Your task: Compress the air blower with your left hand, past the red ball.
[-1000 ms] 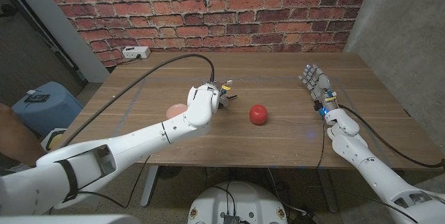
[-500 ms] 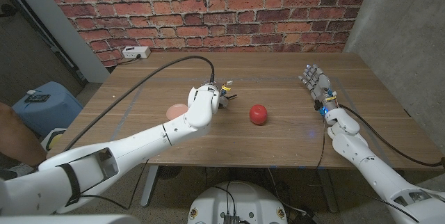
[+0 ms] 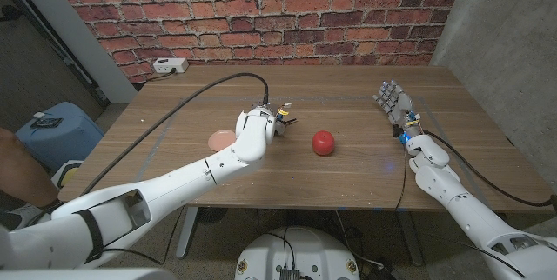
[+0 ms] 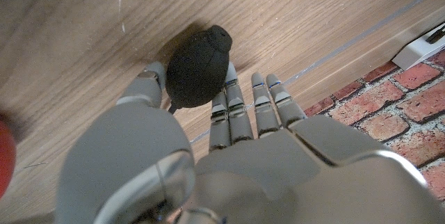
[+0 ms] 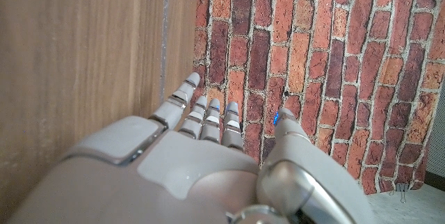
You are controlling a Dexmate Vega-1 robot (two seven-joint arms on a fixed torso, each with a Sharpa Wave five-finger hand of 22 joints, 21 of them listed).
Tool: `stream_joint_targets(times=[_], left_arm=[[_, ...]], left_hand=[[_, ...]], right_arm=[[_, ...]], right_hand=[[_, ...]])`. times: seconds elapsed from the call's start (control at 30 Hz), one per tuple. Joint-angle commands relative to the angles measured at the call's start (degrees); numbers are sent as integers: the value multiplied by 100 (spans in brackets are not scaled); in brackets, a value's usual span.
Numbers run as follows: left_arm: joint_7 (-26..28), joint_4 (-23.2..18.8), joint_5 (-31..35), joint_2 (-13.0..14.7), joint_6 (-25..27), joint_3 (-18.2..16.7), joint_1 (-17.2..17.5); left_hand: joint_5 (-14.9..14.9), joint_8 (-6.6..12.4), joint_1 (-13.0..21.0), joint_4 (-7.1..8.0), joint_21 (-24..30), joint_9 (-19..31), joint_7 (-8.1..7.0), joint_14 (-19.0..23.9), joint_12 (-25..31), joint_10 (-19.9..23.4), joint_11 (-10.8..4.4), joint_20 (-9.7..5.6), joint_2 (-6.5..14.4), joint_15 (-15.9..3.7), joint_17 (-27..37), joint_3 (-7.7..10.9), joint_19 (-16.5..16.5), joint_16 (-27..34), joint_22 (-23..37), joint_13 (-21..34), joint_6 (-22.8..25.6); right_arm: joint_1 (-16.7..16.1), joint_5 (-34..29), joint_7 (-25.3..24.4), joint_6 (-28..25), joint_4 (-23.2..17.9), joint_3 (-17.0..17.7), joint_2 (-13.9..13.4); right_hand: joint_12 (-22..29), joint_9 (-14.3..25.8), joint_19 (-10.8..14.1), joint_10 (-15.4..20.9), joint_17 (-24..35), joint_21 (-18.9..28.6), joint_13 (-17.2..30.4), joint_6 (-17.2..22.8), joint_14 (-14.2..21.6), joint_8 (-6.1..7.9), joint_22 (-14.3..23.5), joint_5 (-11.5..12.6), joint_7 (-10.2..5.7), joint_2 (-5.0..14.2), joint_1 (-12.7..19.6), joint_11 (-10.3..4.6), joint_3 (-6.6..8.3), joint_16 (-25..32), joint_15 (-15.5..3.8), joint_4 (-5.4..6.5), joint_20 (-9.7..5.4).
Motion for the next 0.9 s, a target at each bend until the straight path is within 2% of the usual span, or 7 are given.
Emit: stream_joint_targets(times=[0.03,0.17,0.2,0.37,0.43,0.63,0.9], left_arm=[[310,97,168,-73,-107,-108,162],[401,130,199,-106,-125,-148,201],[419,138,211,-112,-132,-153,209],[581,201,320,-152,-125,-167,269],[649,219,345,-170,-113,-186,304],[769,235,348,-184,-136,-246,368],[967,254,314,-185,-173,-316,439]], left_hand=[[69,69,142,-29,79,53,-37,232,124,196,-38,-23,9,-75,28,31,179,45,18,83,214],[94,100,234,-42,101,86,-53,402,220,335,-120,-51,17,-195,31,31,282,63,25,140,325],[99,109,248,-35,110,98,-100,453,247,368,-146,-49,16,-236,34,20,321,69,27,159,358],[122,169,398,-49,132,145,-103,615,358,522,-218,-49,95,-313,50,40,428,91,35,229,540],[121,201,464,-60,146,169,-149,727,408,583,-200,-48,95,-403,57,27,487,116,38,263,635],[123,225,568,-66,161,205,-165,842,482,677,-232,-73,121,-473,72,15,558,138,43,310,724],[110,284,691,-61,194,265,-264,1045,605,848,-304,-155,123,-628,94,-44,691,188,50,382,911]], right_arm=[[28,1,-32,-34,38,-12,27],[24,2,-57,-51,24,-11,29],[24,8,-58,-51,26,-8,33],[24,27,-64,-63,38,0,47],[22,35,-65,-68,41,2,54],[16,55,-76,-76,47,12,69],[1,89,-67,-86,43,26,87]], right_hand=[[24,19,45,-3,32,29,5,9,-14,14,7,-11,33,4,31,-16,-2,44,30,-25,-73],[21,19,43,-11,32,29,5,4,-12,12,8,-10,35,6,31,-20,-4,45,34,-25,-74],[21,19,42,-10,32,28,5,4,-10,13,8,-10,34,6,31,-15,-4,46,32,-25,-75],[23,19,43,-7,32,29,5,7,-9,14,8,-11,35,4,30,-15,-7,46,30,-26,-72],[25,19,44,-2,33,29,5,9,-10,15,8,-11,32,5,30,-6,-8,47,25,-25,-69],[23,19,46,-7,33,30,5,9,-9,16,8,-10,31,6,30,-7,-10,47,26,-25,-65],[23,19,47,-7,33,31,5,8,-5,16,8,-10,35,5,28,-6,-14,50,25,-25,-59]])
